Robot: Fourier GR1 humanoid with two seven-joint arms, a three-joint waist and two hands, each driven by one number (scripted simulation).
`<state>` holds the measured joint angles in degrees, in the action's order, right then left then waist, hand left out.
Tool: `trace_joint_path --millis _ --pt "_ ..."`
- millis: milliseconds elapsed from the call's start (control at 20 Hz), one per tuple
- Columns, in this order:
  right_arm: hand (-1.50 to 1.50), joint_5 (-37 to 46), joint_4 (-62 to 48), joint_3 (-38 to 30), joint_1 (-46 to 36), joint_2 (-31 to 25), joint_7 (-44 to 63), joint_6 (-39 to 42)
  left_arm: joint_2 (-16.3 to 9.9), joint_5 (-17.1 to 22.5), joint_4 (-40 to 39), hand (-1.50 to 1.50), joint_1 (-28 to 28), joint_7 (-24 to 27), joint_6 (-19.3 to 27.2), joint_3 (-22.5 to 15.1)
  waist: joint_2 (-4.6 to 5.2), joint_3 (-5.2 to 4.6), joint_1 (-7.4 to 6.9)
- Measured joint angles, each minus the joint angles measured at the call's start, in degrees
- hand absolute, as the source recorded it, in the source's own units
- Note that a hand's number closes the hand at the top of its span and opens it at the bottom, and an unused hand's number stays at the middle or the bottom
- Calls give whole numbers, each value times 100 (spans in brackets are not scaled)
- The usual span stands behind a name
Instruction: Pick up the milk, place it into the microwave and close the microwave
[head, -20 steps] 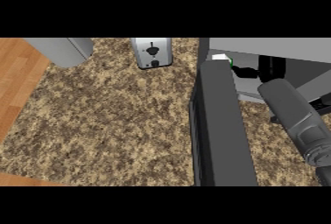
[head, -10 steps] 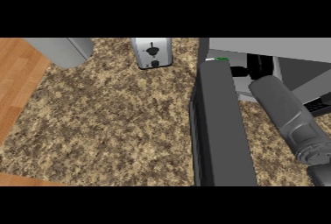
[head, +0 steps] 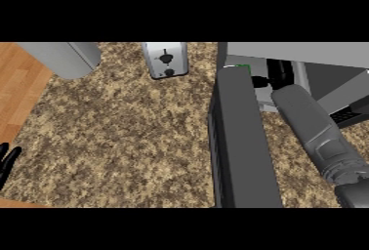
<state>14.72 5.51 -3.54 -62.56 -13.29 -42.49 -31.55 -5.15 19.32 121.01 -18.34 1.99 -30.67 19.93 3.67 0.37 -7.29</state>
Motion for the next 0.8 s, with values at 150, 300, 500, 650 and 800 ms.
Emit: trace_joint_path --millis 150,300,500,650,800 --pt "-150 -199 35 -191 91 20 -205 428 3 -57 -102 -150 35 50 -130 -137 -38 -4 75" --pt "-150 -394 54 -379 156 48 -363 841 44 -109 -103 -150 107 31 -161 -288 -71 -5 137" --pt "-150 -633 35 -607 335 60 -564 1444 126 -260 -146 -150 140 71 -247 -517 -123 -10 230" --pt "-150 -779 15 -742 510 107 -696 1865 219 -337 -131 150 160 -5 -235 -708 -168 -13 314" --pt "-150 -923 4 -866 760 67 -874 2472 325 -403 -49 150 79 -66 -253 -912 -208 -15 379"
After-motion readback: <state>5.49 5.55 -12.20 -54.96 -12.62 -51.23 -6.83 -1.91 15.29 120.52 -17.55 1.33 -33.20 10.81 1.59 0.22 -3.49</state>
